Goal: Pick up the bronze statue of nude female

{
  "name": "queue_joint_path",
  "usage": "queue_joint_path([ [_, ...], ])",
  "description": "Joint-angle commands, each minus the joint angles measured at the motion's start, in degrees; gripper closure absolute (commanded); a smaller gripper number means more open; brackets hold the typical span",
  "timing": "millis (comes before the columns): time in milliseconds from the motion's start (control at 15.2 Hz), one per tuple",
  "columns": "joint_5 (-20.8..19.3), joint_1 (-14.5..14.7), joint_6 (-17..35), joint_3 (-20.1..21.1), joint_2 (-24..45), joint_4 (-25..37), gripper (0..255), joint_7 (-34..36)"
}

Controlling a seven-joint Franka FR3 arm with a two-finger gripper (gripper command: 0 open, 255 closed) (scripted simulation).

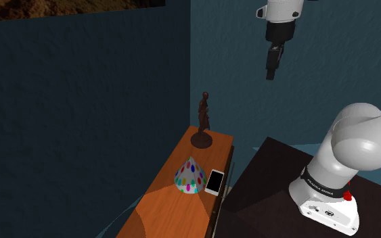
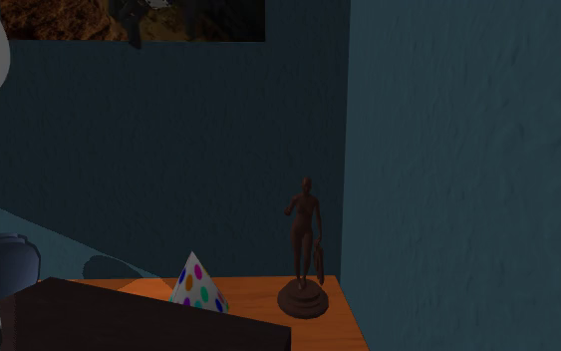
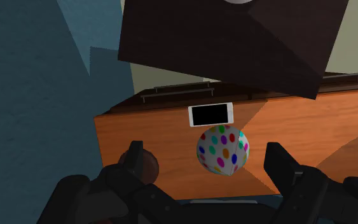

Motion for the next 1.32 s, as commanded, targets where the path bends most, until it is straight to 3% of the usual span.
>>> queue_joint_path([
  [0,0.0,0.0,0.0,0.0,0.0,0.0,0,0.0],
  [660,3.1,-3.6,23.6,0.8,12.6,-6.5,0,13.1],
  [1254,4.6,-6.5,43.4,1.0,29.8,-4.9,0,23.6],
])
